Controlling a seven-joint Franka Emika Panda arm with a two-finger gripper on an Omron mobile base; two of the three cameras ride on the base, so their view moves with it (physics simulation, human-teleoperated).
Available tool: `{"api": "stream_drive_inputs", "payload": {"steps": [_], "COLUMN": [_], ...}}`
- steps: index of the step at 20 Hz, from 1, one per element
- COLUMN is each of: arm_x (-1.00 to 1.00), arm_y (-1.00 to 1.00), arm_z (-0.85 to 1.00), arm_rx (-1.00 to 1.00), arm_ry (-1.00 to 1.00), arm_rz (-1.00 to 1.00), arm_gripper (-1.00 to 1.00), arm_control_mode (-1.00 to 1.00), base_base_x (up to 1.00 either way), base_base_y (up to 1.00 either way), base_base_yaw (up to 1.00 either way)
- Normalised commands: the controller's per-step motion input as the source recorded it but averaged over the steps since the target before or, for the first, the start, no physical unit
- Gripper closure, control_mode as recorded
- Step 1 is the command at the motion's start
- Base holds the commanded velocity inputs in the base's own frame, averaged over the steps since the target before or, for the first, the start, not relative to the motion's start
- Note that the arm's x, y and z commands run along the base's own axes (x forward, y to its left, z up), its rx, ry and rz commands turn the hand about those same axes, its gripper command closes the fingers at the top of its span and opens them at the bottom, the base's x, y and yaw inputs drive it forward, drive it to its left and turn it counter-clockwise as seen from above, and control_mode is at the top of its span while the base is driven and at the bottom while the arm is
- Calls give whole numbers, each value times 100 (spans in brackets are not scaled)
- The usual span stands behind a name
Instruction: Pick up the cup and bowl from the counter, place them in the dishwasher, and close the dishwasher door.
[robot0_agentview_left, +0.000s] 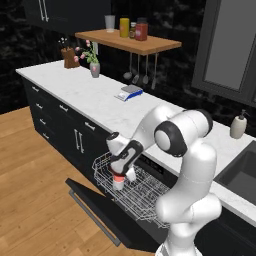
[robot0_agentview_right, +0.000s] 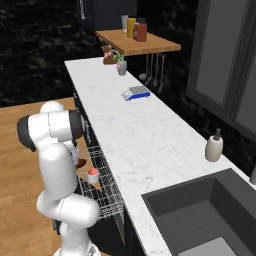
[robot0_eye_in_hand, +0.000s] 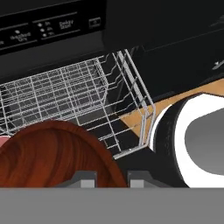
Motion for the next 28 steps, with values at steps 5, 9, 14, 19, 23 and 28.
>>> {"api": "stream_drive_inputs", "payload": {"steps": [5,9,14,19,23,28], "arm_x": [-19,0,5,10,14,4], "arm_y": [-56,-8,0,21,48,43], "arm_z": [-49,-73,-94,-78,-74,-82], "arm_rx": [0,-1,-8,-12,-12,-8], "arm_ry": [2,9,0,0,0,0], "arm_rz": [-19,-8,-8,-9,-9,-5], "arm_gripper": [100,100,100,100,100,100], "arm_control_mode": [-100,-100,-100,-100,-100,-100], "base_base_x": [0,0,0,0,0,0], "base_base_y": [0,0,0,0,0,0], "base_base_yaw": [0,0,0,0,0,0]}}
